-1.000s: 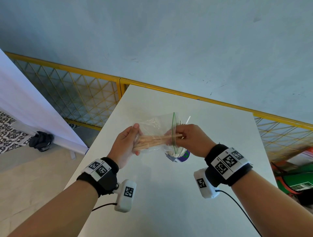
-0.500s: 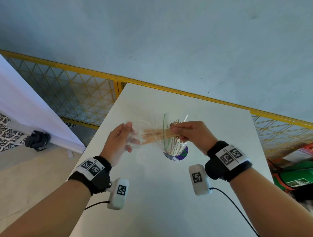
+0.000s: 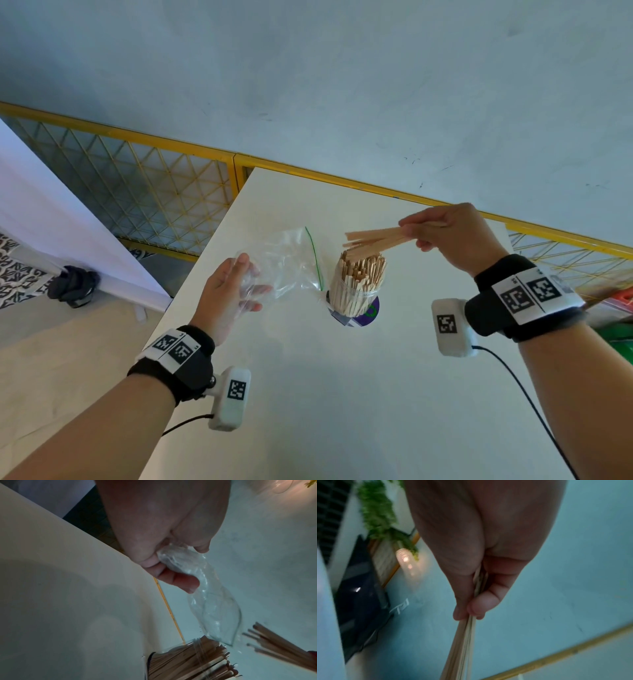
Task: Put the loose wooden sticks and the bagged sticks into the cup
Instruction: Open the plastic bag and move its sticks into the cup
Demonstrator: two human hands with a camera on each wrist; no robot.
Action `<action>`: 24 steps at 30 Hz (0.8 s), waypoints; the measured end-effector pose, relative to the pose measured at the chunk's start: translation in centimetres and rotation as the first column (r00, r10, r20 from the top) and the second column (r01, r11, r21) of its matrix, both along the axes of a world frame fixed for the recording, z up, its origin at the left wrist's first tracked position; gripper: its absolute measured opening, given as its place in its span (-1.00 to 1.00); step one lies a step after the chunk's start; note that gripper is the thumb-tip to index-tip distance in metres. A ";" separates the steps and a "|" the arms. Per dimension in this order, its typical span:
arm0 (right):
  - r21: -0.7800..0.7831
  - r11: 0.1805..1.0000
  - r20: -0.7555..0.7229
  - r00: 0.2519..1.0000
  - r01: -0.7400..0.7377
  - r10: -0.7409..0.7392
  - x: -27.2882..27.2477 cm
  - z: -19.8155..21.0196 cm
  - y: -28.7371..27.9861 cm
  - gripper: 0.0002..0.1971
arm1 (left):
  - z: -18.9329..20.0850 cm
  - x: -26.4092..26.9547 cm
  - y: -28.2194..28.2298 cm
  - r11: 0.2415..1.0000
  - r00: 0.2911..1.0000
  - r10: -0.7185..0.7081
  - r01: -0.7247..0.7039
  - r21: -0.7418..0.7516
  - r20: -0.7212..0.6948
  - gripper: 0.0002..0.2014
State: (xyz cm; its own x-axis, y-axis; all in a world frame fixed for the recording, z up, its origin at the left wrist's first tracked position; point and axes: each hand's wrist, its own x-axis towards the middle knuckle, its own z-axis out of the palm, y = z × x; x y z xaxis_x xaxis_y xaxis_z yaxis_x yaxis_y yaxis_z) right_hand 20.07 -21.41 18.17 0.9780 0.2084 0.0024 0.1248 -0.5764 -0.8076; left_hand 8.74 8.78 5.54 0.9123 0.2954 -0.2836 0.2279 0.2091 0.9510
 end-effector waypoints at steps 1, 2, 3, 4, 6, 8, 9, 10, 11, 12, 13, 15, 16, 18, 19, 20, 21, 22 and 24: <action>-0.102 0.994 0.019 0.999 -0.037 0.039 0.1 0.4 0.1 -0.91 | 0.0 0.1 0.0 0.999 1.000 0.020 -0.020 -0.036 0.003 -0.70; -0.205 0.976 0.023 0.996 -0.079 0.085 0.2 0.6 0.3 -0.91 | 0.0 0.3 -0.2 0.996 0.999 0.039 -0.039 -0.080 0.001 -0.73; -0.299 0.947 0.020 0.991 -0.119 0.131 0.2 0.6 0.7 -0.91 | 0.0 0.6 -0.3 0.990 0.998 0.055 -0.055 -0.128 -0.007 -0.78; -0.377 0.914 0.014 0.985 -0.153 0.170 0.2 0.6 1.2 -0.89 | 0.1 0.8 -0.4 0.982 0.998 0.066 -0.068 -0.175 -0.016 -0.83; -0.506 0.838 0.005 0.971 -0.205 0.240 0.1 0.7 2.2 -0.85 | 0.3 1.0 -0.6 0.969 0.996 0.085 -0.088 -0.232 -0.023 -0.89; -0.609 0.761 0.017 0.955 -0.225 0.297 0.3 0.8 3.2 -0.82 | 0.2 1.1 -0.6 0.974 0.995 0.096 -0.098 -0.203 -0.023 -0.90; -0.646 0.730 0.028 0.948 -0.226 0.318 0.4 0.8 3.6 -0.80 | 0.2 1.0 -0.6 0.978 0.995 0.093 -0.096 -0.183 -0.022 -0.89; -0.675 0.703 0.038 0.942 -0.221 0.333 0.5 0.7 4.0 -0.79 | 0.1 1.0 -0.6 0.981 0.996 0.088 -0.090 -0.172 -0.019 -0.88; -0.702 0.679 0.046 0.938 -0.214 0.344 0.5 0.6 4.5 -0.77 | 0.0 0.9 -0.5 0.983 0.997 0.081 -0.083 -0.164 -0.018 -0.87; -0.723 0.659 0.049 0.936 -0.208 0.349 0.6 0.5 4.9 -0.76 | -0.1 0.8 -0.4 0.985 0.997 0.075 -0.077 -0.154 -0.019 -0.87; -0.735 0.647 0.049 0.935 -0.205 0.352 0.6 0.4 5.2 -0.76 | -0.2 0.8 -0.3 0.987 0.997 0.071 -0.073 -0.144 -0.020 -0.87; -0.745 0.632 0.037 0.933 -0.213 0.359 0.6 0.7 5.5 -0.76 | -0.4 0.7 -0.1 0.989 0.998 0.066 -0.068 -0.135 -0.021 -0.87; -0.744 0.630 0.032 0.931 -0.221 0.364 0.6 1.1 5.6 -0.75 | -0.4 0.7 -0.1 0.989 0.998 0.067 -0.069 -0.133 -0.021 -0.87; -0.729 0.648 0.045 0.929 -0.220 0.366 0.7 2.0 5.5 -0.77 | -0.5 0.7 0.1 0.988 0.997 0.072 -0.074 -0.132 -0.017 -0.87; -0.708 0.673 0.057 0.934 -0.211 0.353 0.7 2.5 5.4 -0.80 | -0.6 0.7 0.1 0.989 0.997 0.071 -0.072 -0.130 -0.012 -0.86; -0.685 0.700 0.070 0.938 -0.202 0.339 0.7 2.9 5.3 -0.82 | -0.5 0.7 0.1 0.989 0.998 0.070 -0.070 -0.130 -0.005 -0.85; -0.666 0.720 0.081 0.939 -0.197 0.333 0.6 3.2 5.3 -0.85 | -0.5 0.7 0.0 0.989 0.998 0.069 -0.068 -0.131 0.002 -0.84; -0.654 0.730 0.091 0.939 -0.196 0.333 0.4 3.6 5.2 -0.86 | -0.5 0.8 0.0 0.989 0.997 0.071 -0.069 -0.133 0.008 -0.84; -0.637 0.745 0.102 0.936 -0.199 0.338 0.2 4.1 5.2 -0.88 | -0.4 0.9 0.0 0.989 0.997 0.069 -0.066 -0.132 0.016 -0.84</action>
